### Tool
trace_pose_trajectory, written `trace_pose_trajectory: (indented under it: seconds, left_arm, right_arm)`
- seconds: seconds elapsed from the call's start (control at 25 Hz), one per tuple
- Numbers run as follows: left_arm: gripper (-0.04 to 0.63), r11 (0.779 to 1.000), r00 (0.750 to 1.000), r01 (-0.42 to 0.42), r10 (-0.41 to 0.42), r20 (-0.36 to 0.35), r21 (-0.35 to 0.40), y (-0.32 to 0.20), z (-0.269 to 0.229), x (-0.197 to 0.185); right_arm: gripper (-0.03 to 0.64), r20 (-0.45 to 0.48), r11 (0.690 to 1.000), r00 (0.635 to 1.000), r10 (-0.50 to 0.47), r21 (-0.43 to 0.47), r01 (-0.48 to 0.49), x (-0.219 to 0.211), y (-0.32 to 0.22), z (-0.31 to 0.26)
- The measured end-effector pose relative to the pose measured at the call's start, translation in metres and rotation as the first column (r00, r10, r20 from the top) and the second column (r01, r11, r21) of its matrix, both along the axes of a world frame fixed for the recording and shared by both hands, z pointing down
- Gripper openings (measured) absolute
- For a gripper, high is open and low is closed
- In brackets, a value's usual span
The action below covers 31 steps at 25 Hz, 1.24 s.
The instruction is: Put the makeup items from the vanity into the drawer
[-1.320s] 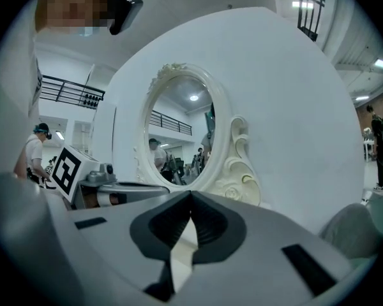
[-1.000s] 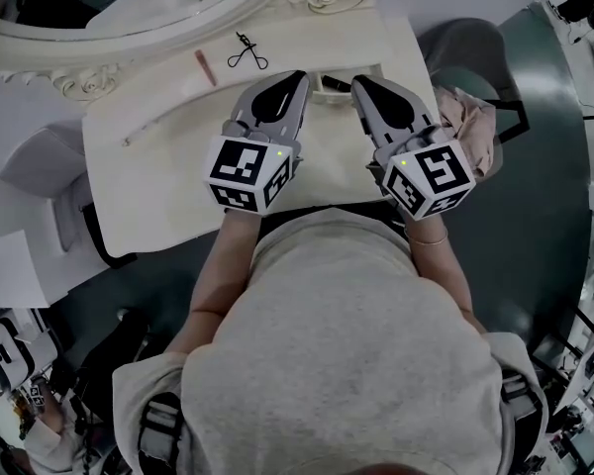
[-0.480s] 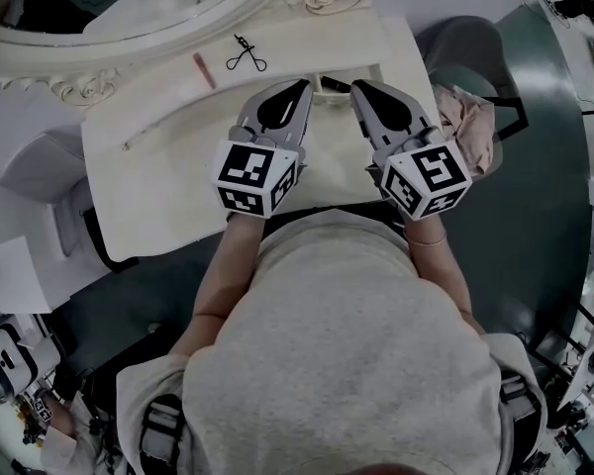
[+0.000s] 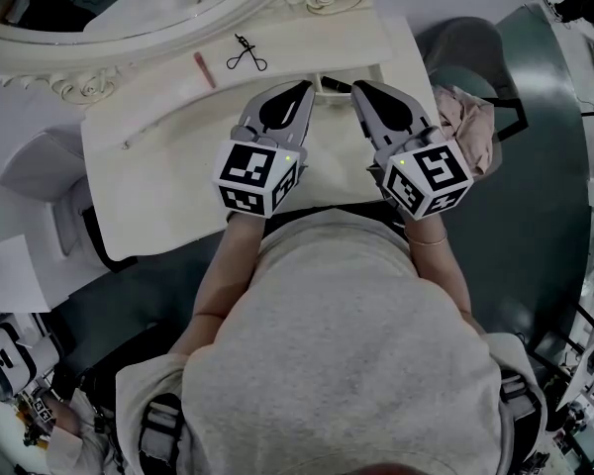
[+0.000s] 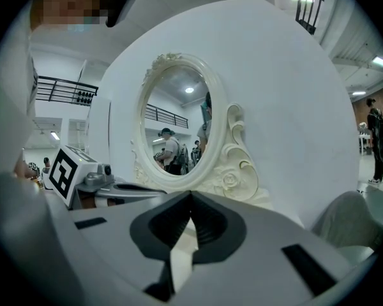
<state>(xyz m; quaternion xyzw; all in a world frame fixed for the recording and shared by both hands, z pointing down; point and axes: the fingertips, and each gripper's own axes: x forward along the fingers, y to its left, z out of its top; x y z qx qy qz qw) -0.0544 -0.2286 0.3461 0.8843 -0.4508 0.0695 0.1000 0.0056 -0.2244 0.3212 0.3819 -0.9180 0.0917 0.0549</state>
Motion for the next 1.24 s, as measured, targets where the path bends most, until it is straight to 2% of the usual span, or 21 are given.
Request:
trace_pose_trajectory:
  seconds: [0.44, 0.96, 1.24]
  left_arm:
    - [0.009, 1.000, 1.000, -0.010, 0.010, 0.007, -0.002, 0.001, 0.000, 0.000]
    - [0.009, 0.998, 0.999, -0.034, 0.035, 0.003, -0.046, 0.002, 0.013, 0.005]
    - [0.009, 0.998, 0.999, -0.046, 0.045, -0.009, -0.053, 0.002, 0.015, 0.007]
  right_arm:
    - [0.008, -0.009, 1.000, 1.000, -0.008, 0.017, 0.008, -0.003, 0.003, -0.003]
    - [0.008, -0.016, 1.000, 1.000, 0.003, 0.001, -0.003, -0.002, 0.004, 0.004]
    - [0.008, -0.036, 0.999, 0.999, -0.038, -0.038, 0.036, -0.009, 0.007, 0.014]
